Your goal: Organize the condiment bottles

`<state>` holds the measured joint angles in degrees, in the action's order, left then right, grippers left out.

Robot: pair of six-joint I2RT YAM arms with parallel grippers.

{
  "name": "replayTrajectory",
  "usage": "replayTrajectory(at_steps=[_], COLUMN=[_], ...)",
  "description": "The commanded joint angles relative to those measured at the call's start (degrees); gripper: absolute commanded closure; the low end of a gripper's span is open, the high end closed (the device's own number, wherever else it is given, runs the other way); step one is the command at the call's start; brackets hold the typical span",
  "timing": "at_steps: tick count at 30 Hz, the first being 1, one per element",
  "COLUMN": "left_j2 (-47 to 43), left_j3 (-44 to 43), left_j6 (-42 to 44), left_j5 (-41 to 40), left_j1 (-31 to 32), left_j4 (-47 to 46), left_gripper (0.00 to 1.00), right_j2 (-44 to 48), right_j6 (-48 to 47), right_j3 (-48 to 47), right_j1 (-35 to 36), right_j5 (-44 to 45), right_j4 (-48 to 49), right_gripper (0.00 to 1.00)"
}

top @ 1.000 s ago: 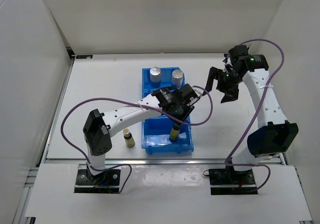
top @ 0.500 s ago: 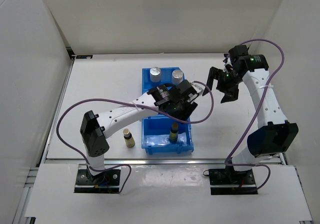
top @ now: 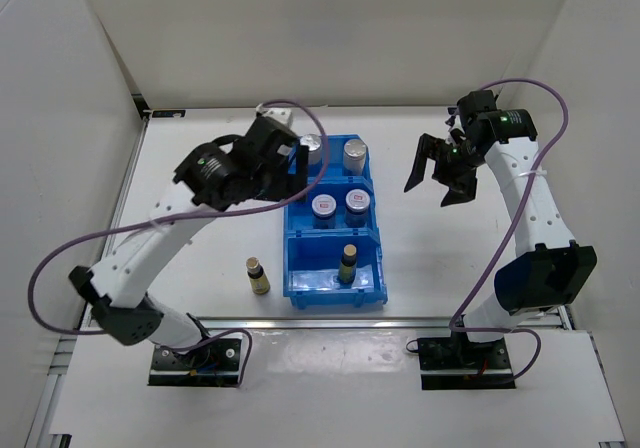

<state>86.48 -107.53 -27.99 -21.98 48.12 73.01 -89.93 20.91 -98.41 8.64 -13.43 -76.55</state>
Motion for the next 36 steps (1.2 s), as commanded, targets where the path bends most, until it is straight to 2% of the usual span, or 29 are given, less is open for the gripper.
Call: replayTrajectory(at_steps=[1,3,6,8,17,26,28,32,36], left_j2=[-4.5,-6.5,-9.5,-10.8,-15.5,-16.8,-16.3,-14.0,-12.6], left_j3=[5.5,8.1,16.8,19.9,34.3,40.1,40.1,40.1,40.6], left_j6=[-10.1,-13.0,-15.5,-16.0,-19.1,-15.8,-15.3,-12.8,-11.1], left_j5=[2.5,3.5,8.3,10.6,12.3,14.1,14.1,14.1,15.3], left_j1=[0.4,0.4,-0.1,-0.8,-3.2,-7.9,-8.6,-9.3,-9.8], left_j4=[13.8,16.1,15.6,13.7,10.9,6.7,5.1,3.7,1.7], left_gripper=[0.0,0.0,0.0,0.05,0.09,0.15,0.21,0.25,0.37], right_j2=[0.2,0.7,0.7,0.7,0.7,-0.3,-0.9,-1.5,-1.5], right_j6=[0.5,0.5,0.5,0.5,0.5,0.5,0.5,0.5,0.5], right_j3=[0.8,1.5,2.0,2.0,1.5,0.2,0.2,-0.8,-0.8], right_j1=[-0.2,-0.2,-0.2,-0.2,-0.2,-0.2,-0.2,-0.2,-0.2], right_j5=[-1.2,-1.2,-1.7,-1.7,-1.7,-1.2,-1.2,-1.2,-1.2], right_j4=[-0.3,-0.3,-0.3,-0.3,-0.8,-0.8,-0.8,-0.8,-0.8], right_gripper=[0.0,0.0,0.0,0.0,0.0,0.0,0.0,0.0,0.0])
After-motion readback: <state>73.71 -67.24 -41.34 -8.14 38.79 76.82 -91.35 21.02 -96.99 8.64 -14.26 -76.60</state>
